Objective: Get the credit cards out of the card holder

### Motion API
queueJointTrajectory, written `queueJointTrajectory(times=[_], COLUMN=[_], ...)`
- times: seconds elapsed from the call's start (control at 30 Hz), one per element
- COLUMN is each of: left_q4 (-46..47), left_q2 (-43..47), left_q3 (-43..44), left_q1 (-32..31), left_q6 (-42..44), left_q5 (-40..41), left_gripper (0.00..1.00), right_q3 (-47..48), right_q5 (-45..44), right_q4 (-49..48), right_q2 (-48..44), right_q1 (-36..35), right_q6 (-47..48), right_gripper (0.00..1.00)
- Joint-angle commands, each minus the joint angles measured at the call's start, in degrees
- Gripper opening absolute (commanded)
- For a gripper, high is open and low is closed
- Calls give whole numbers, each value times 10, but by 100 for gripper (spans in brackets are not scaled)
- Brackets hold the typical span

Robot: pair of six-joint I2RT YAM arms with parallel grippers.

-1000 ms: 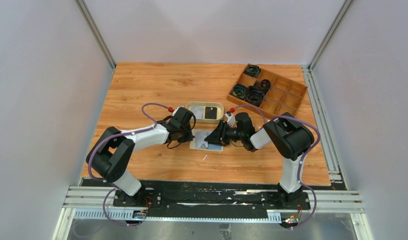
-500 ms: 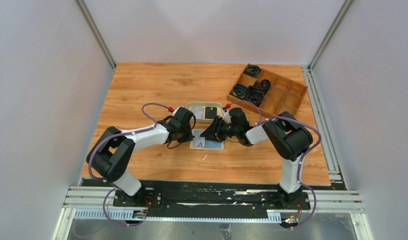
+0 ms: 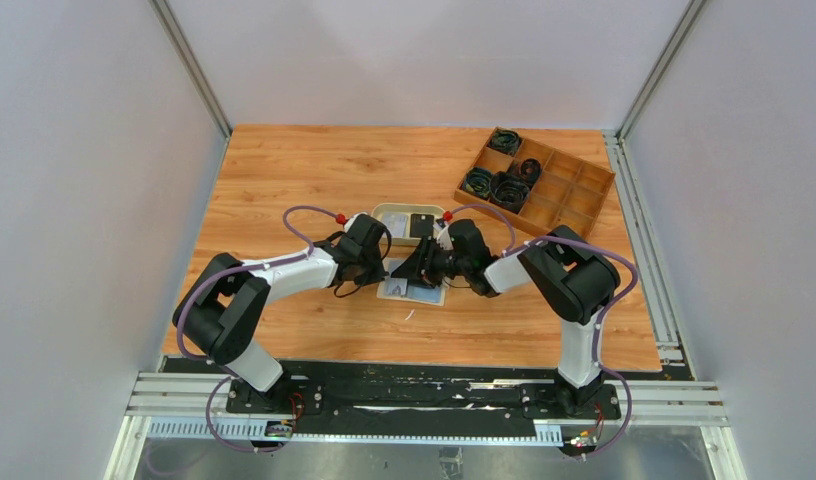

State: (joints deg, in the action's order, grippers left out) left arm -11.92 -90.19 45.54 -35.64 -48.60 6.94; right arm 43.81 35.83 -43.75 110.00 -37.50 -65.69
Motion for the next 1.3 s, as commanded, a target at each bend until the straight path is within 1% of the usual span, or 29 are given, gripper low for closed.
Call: queueJointTrajectory(times=[0.0,0.23,0.47,0.73,0.77,0.8,0.83,0.93,1.0,1.13,1.27], left_q4=[-4,-7,-9,-12,-12,-12,-11,-11,-11,-13,-12], left_q2=[-2,-8,-7,-9,-9,-10,-11,-13,-13,-12,-13], left_q3=[-4,4,7,8,8,8,8,9,9,10,8], left_q1=[3,4,3,3,4,4,4,4,4,4,3], left_q6=[2,5,7,10,10,10,10,10,11,13,12], left_q5=[11,11,11,11,11,10,9,7,7,7,5], left_gripper=[0,0,0,0,0,0,0,0,0,0,0], right_q3=[-8,-30,-60,-96,-102,-106,-109,-111,-107,-96,-86], right_q5=[-3,1,5,5,4,2,0,2,3,1,-2], right_q4=[-26,-8,-7,-14,-14,-14,-16,-29,-38,-32,-13], right_q2=[-10,-45,-54,-52,-53,-55,-55,-46,-39,-32,-35], right_q1=[-7,13,27,39,40,41,42,42,43,42,42], right_q6=[-13,2,16,32,34,37,37,33,29,26,33], right_gripper=[42,41,39,32,30,26,24,10,11,24,28])
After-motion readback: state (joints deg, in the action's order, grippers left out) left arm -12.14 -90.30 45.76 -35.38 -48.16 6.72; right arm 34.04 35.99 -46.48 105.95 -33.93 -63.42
